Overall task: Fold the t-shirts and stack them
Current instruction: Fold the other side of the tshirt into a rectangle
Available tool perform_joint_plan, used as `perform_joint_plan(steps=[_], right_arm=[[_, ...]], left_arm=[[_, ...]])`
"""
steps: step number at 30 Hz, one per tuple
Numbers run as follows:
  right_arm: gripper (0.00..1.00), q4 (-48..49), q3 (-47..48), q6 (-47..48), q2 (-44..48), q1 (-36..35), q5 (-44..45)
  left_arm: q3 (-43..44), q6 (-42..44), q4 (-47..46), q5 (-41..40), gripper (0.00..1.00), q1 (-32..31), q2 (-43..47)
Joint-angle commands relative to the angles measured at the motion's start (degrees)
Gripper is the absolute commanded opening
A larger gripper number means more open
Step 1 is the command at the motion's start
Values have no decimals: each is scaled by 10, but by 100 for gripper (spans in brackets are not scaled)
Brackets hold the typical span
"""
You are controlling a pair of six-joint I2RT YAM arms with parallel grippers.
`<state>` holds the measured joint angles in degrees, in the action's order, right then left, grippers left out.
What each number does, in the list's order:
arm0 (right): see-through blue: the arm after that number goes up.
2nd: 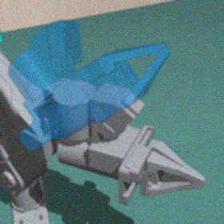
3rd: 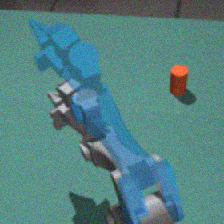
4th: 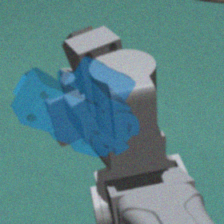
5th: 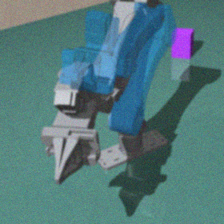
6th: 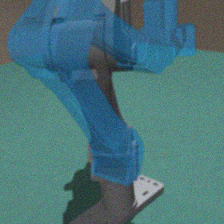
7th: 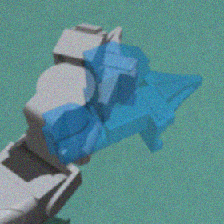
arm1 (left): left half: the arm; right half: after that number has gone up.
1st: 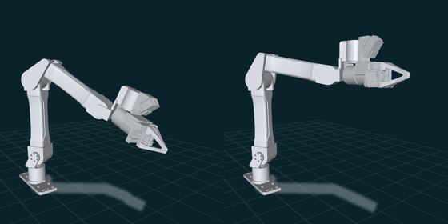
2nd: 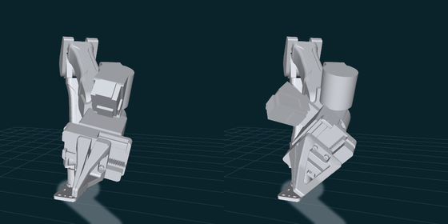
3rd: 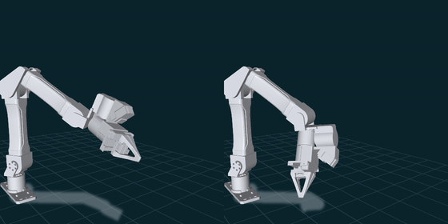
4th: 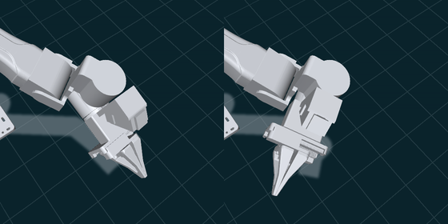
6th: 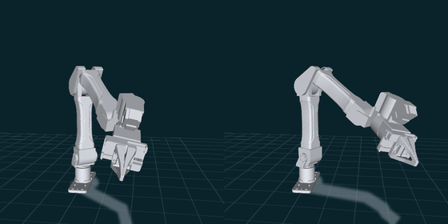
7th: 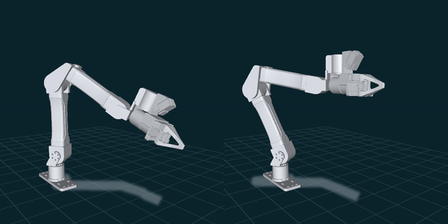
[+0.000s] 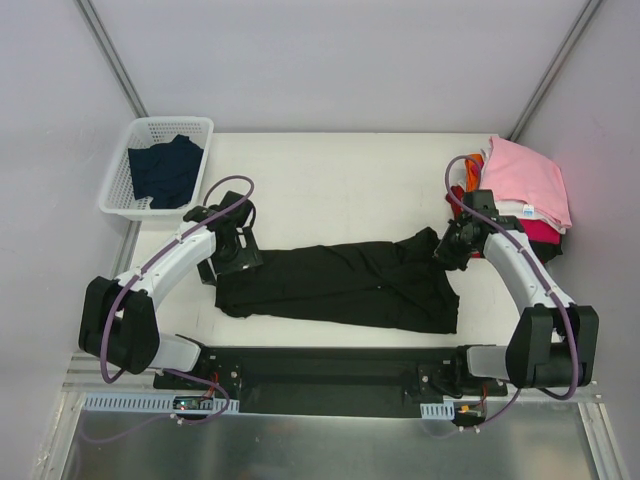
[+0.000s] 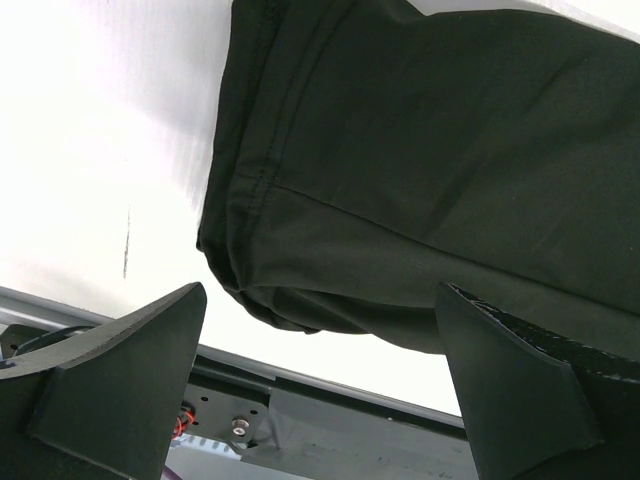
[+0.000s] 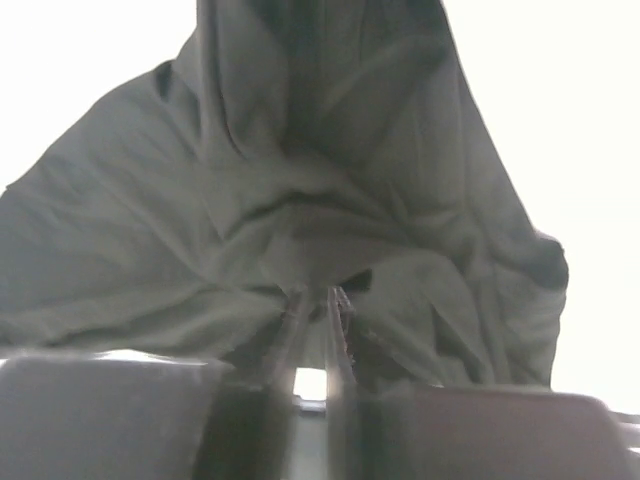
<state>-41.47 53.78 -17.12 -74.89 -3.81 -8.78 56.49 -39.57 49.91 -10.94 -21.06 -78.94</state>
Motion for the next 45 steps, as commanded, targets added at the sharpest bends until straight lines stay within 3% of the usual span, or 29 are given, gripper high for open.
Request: perform_joint_plan(steps=[1,16,18,19,26,41,44,45], right_arm=[[1,10,32,2,-12,-6,22],[2,-29,12,-5,57,-15,21],[17,-34,3,1,60,-16,20],[37,-33,0,2,62,-17,23],[56,-26,-4,3,52,-17,26],[48,9,0,-26,4,-59,39],[40,9,0,-33,1,-68,46],[33,9,1,-34,1,-71,50]], left_arm=[[7,5,16,-15,99,-5,4],[26,-6,18,0,99,-7,-12],[23,-8,18,0,99,-9,-10],[21,-8,18,-1,99,-11,-9],[10,-7,18,-5,99,-11,3],[18,-2,19,-8,99,-11,-10],[17,-2,19,-9,99,-10,-10],[17,-2,19,-9,99,-10,-10]])
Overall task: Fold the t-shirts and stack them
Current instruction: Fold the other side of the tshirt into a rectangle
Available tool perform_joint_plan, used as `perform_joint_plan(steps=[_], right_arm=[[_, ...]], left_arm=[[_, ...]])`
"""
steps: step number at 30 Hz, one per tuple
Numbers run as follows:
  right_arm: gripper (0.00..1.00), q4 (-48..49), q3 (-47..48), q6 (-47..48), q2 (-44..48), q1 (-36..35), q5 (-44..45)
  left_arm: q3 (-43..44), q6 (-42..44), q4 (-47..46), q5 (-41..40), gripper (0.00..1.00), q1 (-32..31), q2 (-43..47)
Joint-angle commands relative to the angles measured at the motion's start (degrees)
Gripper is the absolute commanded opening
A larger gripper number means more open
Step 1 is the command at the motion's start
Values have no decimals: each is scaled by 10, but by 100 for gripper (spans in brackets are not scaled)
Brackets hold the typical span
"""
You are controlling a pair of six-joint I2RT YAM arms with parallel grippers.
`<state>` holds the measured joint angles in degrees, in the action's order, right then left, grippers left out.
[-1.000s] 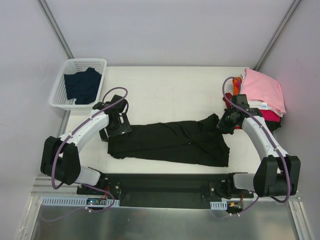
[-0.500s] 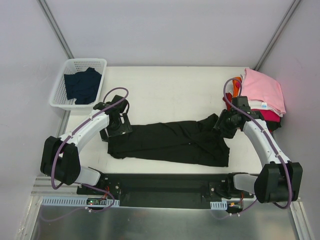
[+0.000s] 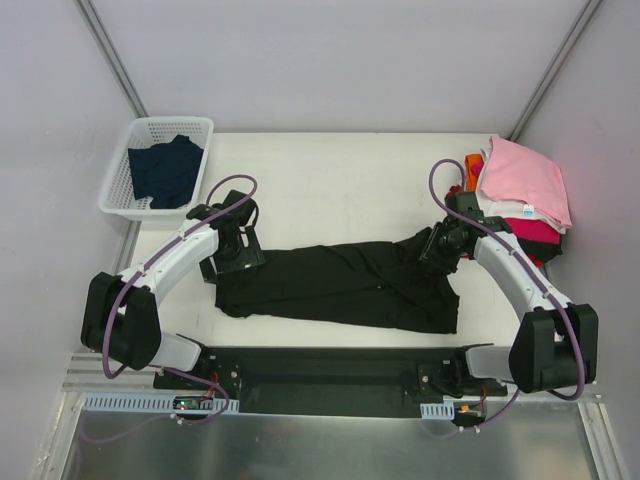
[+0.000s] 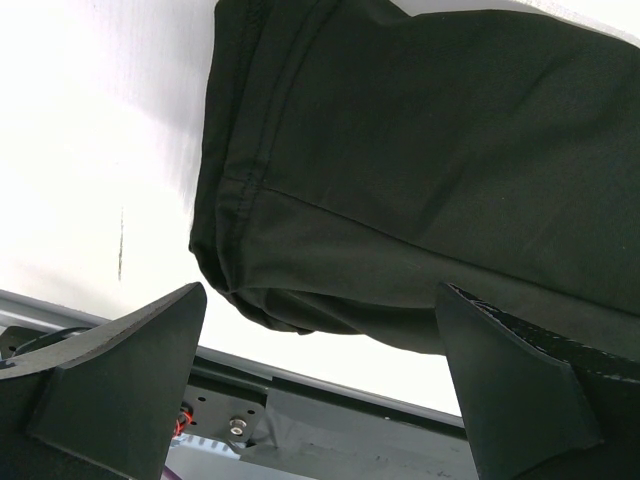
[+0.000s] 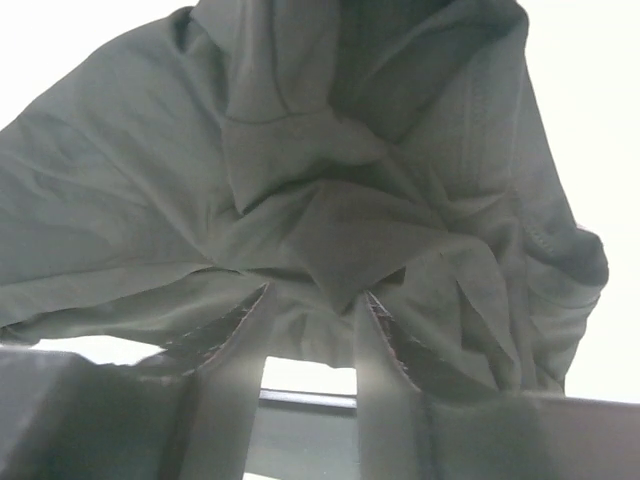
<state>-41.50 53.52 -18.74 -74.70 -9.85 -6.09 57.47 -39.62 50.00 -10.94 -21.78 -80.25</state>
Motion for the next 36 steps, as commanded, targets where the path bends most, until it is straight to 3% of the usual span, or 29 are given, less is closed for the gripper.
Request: perform_joint_plan(steps=[1,6,12,19,36], right_arm=[[28,8,4,-17,-2,-11,26],[1,3,5,-10,2,-11,41],[1,-13,10,-10,20,-13,45],[1,-98,26,-22,77,-31,55],[1,-240,-71,-140,245,-159,93]], left_arm=[[7,-2,18,-9,99,-4,3],[6,-2,18,-9,99,-4,5],[6,-4,18,-8,99,-4,6],[7,-11,19,0,99,-5,11],[-54,-33,19,6,99,-20,86]])
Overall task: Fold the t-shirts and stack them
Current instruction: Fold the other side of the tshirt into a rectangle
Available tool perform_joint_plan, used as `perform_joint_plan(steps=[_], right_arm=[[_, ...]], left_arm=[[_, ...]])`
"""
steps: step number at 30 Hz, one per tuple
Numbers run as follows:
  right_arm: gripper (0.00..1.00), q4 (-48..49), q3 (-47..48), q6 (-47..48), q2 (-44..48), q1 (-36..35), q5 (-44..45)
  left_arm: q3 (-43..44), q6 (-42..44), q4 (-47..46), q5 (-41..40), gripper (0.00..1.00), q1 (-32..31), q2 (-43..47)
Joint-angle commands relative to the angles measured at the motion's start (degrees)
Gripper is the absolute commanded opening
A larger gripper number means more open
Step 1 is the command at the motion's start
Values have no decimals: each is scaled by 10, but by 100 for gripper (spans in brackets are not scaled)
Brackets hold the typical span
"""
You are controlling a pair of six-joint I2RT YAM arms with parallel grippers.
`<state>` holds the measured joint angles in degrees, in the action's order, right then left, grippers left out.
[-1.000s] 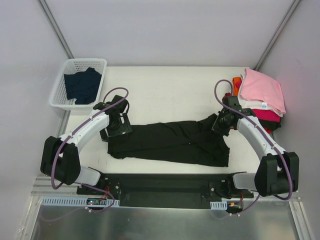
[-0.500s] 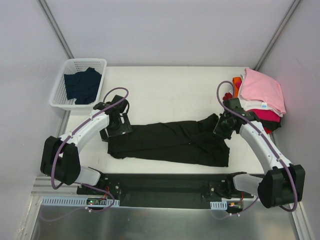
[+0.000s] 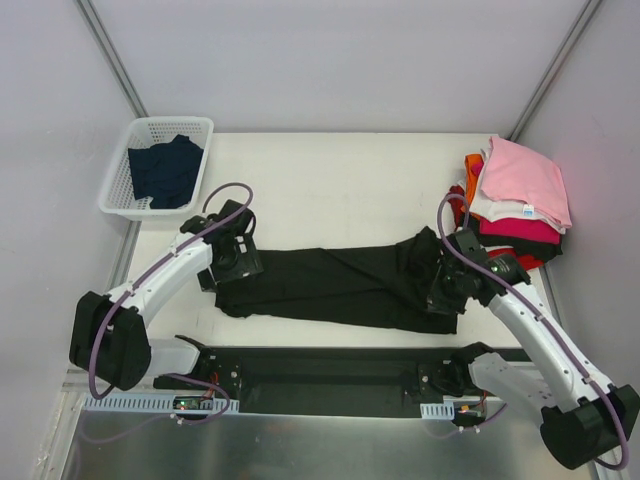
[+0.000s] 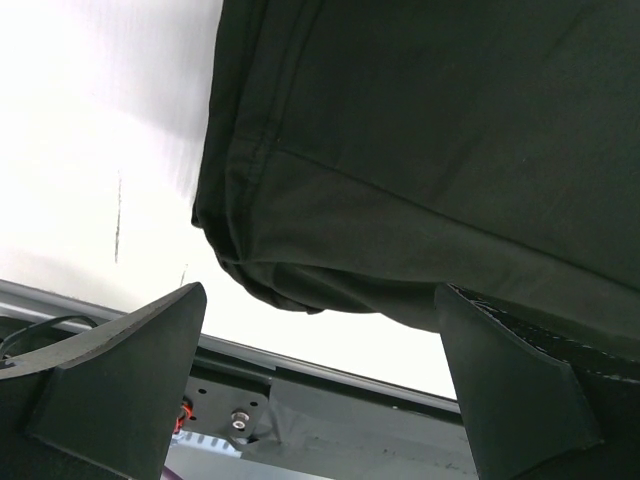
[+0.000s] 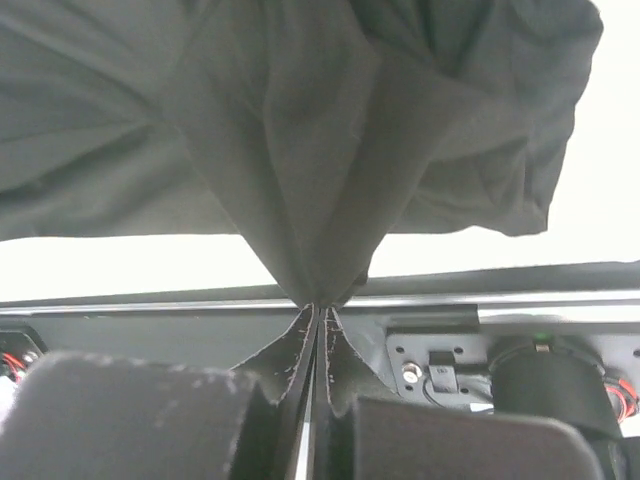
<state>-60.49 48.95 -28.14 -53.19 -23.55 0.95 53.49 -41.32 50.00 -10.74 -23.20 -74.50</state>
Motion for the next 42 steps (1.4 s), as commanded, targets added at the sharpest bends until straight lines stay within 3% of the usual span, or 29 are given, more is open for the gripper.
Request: perform_joint_plan(steps=[1,7,10,12,13,14,16,18,21,26,31,32,33,34,35,42], right_arm=[[1,-49,-32,-52,35,-27,24],[1,-22,-109,-81,55,-58,20],[7,-5,-132,-88,50,-69,19],[28,7,-140,-84,40,-73,8],[53,8,-138,-82,35,-73,6],[64,6,-133,-80,30,-73,13],[82,-10,-92,-65,20,-74,33],[88,-26,-56,-46,15,-72,67],[89,-29,12,-26,-25,-67,83],[84,12,65,5,-114,-44,69],[55,34,107,31,-183,-19,47],[53,36,119,39,-190,-19,44],[51,36,122,41,-204,-19,43],[50,36,125,44,-209,-17,42],[51,37,127,48,-213,-15,42],[50,48,118,61,-233,-2,32]], left_arm=[[-21,-17,19,5,99,-7,31],[-44,-20,19,4,99,-11,56],[-51,-19,19,2,99,-11,68],[-54,-19,21,1,99,-11,75],[-54,-19,21,1,100,-11,76],[-54,-19,22,1,99,-11,77],[-51,-20,22,1,99,-11,76],[-41,-19,22,1,99,-11,71],[-20,-17,22,-1,99,-13,58],[25,-16,16,-7,99,-38,8],[73,-15,-4,11,99,-87,-74],[79,-15,-7,13,88,-100,-104],[87,-15,-15,23,45,-104,-117],[89,-17,-20,26,18,-107,-128],[93,-21,-22,27,0,-112,-147],[129,-5,-46,27,0,-126,-225]])
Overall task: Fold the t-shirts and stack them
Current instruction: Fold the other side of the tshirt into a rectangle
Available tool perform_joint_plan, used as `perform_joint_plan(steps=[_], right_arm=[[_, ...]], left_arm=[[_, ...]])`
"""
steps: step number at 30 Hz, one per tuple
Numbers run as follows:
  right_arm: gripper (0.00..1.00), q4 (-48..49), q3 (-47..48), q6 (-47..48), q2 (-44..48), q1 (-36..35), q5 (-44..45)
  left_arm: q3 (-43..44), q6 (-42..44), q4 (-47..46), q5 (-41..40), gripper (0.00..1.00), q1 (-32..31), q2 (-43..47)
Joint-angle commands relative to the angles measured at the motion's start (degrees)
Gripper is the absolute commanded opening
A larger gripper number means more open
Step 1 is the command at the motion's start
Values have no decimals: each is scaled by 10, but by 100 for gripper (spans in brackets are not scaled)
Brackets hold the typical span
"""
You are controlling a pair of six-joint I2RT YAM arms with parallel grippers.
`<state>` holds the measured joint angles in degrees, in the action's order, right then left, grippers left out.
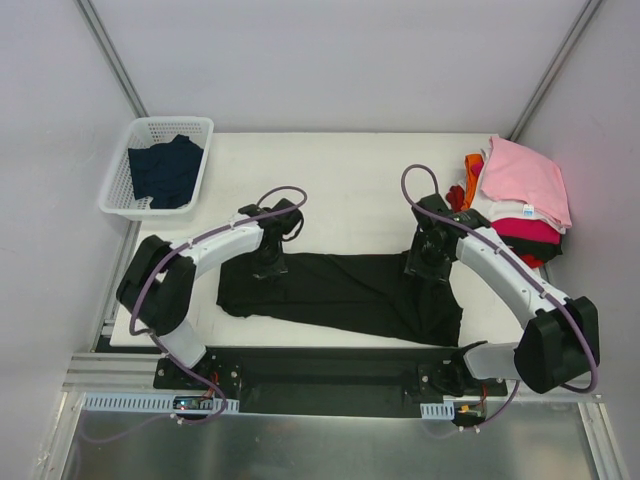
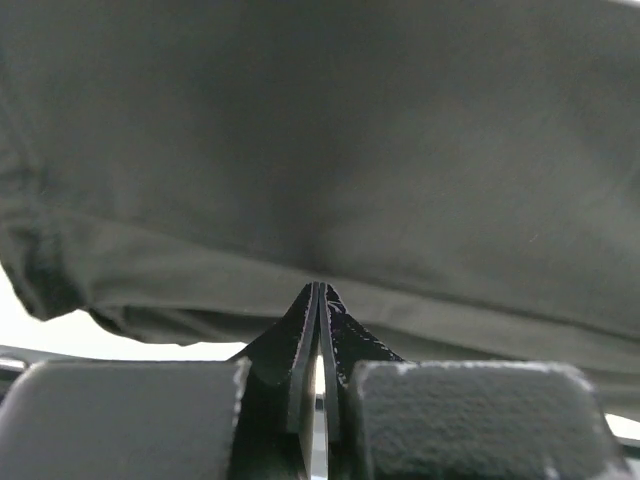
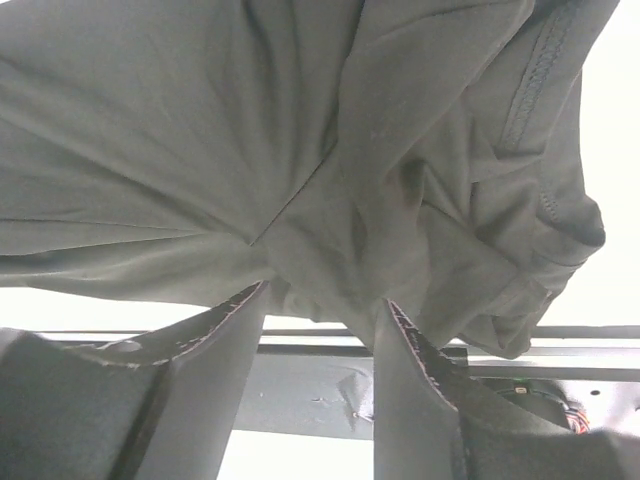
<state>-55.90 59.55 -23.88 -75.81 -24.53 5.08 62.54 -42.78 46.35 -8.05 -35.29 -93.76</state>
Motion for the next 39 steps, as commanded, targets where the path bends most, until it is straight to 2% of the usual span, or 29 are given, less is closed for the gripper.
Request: perform_joint_plan(steps=[1,10,15,21,30,34,35,37,38,39], right_arm=[[51,3,12,18,-9,10,-12],[51,4,29,36,-29,32,-20],[50,5,21,38,-19,46,-21],[50,11,3,35,-9,49,-24],[52,10,5,31,-1,49,-23],[63,23,8,40,-7,49,-31],[70,25,16,43,-18,49,-33],[75,37,23,45,-30,49,-37],[80,42,31,46,-44,49,-38],[82,48,36,48,-55,49,-40]], left_arm=[[42,11,-10,-3,0,-6,-43],[51,9,-6,-28,0,14,-95],[33,-18,40,-70,0,64,-98],[0,-10,57,-106,0,132,-78],[-15,22,56,-144,0,176,-78],[-1,26,54,-131,0,177,-58],[9,30,54,-128,0,177,-53],[29,34,55,-115,4,175,-39],[35,38,55,-112,8,174,-34],[42,40,56,-105,22,173,-28]])
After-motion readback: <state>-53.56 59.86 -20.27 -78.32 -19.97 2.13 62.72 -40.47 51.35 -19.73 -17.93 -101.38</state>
